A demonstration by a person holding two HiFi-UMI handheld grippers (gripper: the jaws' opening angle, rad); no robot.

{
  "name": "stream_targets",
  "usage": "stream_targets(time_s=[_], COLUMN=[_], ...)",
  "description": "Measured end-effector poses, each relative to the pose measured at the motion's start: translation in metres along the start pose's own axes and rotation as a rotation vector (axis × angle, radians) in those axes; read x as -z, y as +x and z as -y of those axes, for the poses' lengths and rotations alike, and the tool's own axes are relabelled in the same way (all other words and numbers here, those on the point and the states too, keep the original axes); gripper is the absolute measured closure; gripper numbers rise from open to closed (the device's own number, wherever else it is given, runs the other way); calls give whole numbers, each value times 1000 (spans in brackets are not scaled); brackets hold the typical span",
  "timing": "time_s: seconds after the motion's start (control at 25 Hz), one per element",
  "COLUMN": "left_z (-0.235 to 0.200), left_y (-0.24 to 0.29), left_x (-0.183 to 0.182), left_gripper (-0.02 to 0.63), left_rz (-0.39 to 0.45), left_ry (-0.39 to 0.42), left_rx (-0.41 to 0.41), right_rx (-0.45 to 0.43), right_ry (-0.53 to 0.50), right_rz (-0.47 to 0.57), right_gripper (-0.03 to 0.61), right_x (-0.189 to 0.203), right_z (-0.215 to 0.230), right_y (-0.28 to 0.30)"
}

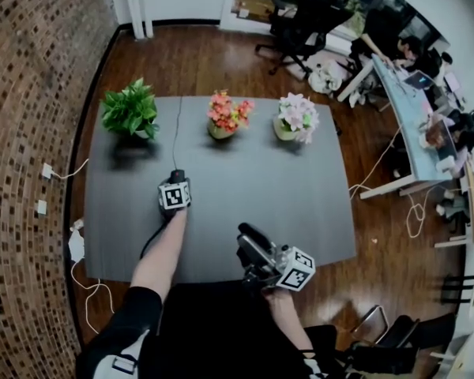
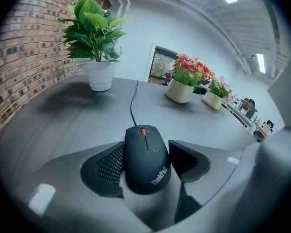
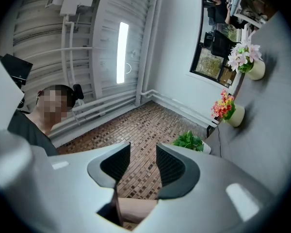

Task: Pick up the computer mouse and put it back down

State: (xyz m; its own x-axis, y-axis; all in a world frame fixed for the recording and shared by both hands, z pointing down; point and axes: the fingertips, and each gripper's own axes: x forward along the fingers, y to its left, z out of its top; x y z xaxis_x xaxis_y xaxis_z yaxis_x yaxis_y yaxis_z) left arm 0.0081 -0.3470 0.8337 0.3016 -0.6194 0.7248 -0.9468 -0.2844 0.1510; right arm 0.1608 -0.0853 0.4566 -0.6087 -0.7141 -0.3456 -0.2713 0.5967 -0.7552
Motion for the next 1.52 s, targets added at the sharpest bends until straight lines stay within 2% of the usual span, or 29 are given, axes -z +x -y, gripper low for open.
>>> stream_targets(time_s=[0.08,0.2,0.32,0.44,0.56,0.68,0.76,0.84,0.88,0.92,0.96,1.0,1.08,1.16,1.32,1.52], left_z=[3,6,-4,-19,-24,-19,-3,28,49,71,89,102,116,120,119,126], left_y=[0,-15,-52,-80,-106,-152,-187,-231,-262,-292,-316,-332,-352,-364,-383,-411], left_x=[3,10,14,25,36,19,10,4,-5,-16,-27,-35,-46,-56,-80,-89], left_gripper=[311,222,218,218,218,219,240,338,481,587,611,611,611,610,606,606], left_rz=[-3,23,110,154,174,288,324,351,385,418,435,438,433,449,525,542], left_ry=[-18,-35,-45,-115,-217,-345,-397,-431,-436,-417,-379,-334,-257,-219,-229,-191], left_rx=[45,107,128,150,261,489,654,873,1022,1166,1273,1340,1396,1418,1466,1511], right_rx=[-3,-14,-29,-38,-47,-84,-95,-76,-61,-45,-30,-14,13,31,43,41], right_ry=[-4,2,7,13,31,53,64,74,79,84,86,85,79,65,26,-15], right_rz=[-5,-18,-33,-38,-32,-64,-87,-95,-96,-94,-86,-75,-49,-27,-9,-16], right_gripper=[417,417,417,417,417,417,417,417,417,417,417,417,417,417,417,417], right_x=[1,5,10,15,25,40,47,51,53,53,53,51,48,46,49,56], right_z=[-1,-3,-4,-2,4,13,17,17,18,18,19,19,21,21,16,-1], right_y=[1,6,16,25,35,64,78,80,80,79,78,76,71,68,65,69])
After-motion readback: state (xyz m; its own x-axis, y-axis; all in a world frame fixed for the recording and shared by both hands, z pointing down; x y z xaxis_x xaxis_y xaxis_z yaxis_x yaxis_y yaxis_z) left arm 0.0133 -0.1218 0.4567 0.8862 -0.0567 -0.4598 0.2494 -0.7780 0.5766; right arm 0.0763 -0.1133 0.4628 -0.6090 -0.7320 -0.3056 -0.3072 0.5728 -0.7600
